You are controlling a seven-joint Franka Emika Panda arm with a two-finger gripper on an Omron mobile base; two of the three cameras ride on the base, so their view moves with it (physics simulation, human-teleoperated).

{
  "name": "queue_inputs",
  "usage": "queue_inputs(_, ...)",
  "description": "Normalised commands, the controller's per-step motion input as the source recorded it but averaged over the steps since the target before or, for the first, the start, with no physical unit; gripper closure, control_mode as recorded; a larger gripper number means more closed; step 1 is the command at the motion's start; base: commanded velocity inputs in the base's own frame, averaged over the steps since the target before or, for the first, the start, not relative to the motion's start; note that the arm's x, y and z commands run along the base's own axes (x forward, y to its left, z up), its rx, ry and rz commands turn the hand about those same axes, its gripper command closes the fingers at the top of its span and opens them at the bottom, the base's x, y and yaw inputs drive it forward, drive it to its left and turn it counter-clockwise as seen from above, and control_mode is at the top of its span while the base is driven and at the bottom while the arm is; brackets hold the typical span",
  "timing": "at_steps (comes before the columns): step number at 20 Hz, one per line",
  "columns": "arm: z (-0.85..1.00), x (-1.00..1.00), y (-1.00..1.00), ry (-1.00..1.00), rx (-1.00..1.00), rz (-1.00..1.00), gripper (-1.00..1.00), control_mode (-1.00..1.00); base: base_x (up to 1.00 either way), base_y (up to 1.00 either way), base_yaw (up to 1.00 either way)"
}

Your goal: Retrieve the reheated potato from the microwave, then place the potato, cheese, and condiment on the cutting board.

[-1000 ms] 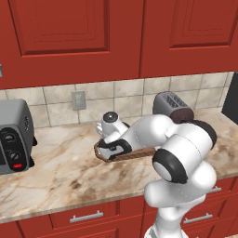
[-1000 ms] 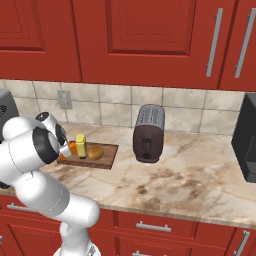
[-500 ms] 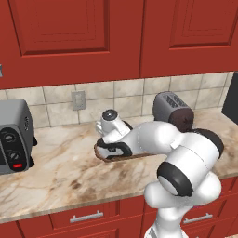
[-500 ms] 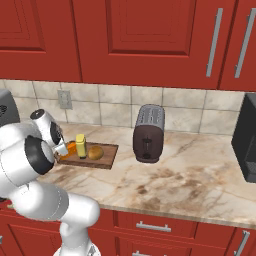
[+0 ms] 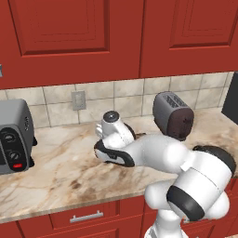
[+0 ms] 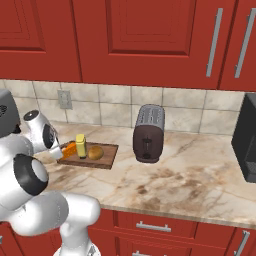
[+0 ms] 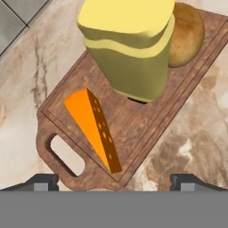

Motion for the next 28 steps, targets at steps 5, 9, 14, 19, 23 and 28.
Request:
queue_inputs(5, 0.3, -0.39, -0.15, 0.11, 0.0, 0.23, -1.0, -1.0, 0.0, 0.0, 0.0)
queue_inputs(9, 0.32, -0.42, -0.17, 0.13, -0.03, 0.32, -1.0, -1.0, 0.0, 0.0, 0.0)
queue_inputs(14, 0.23, -0.47, -0.2, 0.12, -0.02, 0.35, -1.0, -1.0, 0.0, 0.0, 0.0)
queue_inputs(19, 0.18, -0.51, -0.3, 0.0, -0.02, 0.32, -1.0, -1.0, 0.0, 0.0, 0.0)
queue_inputs(23, 0.24, -0.46, -0.38, 0.0, -0.03, 0.22, -1.0, -1.0, 0.0, 0.0, 0.0)
queue_inputs(28, 0.25, -0.5, -0.37, 0.0, -0.03, 0.15, -1.0, -1.0, 0.0, 0.0, 0.0)
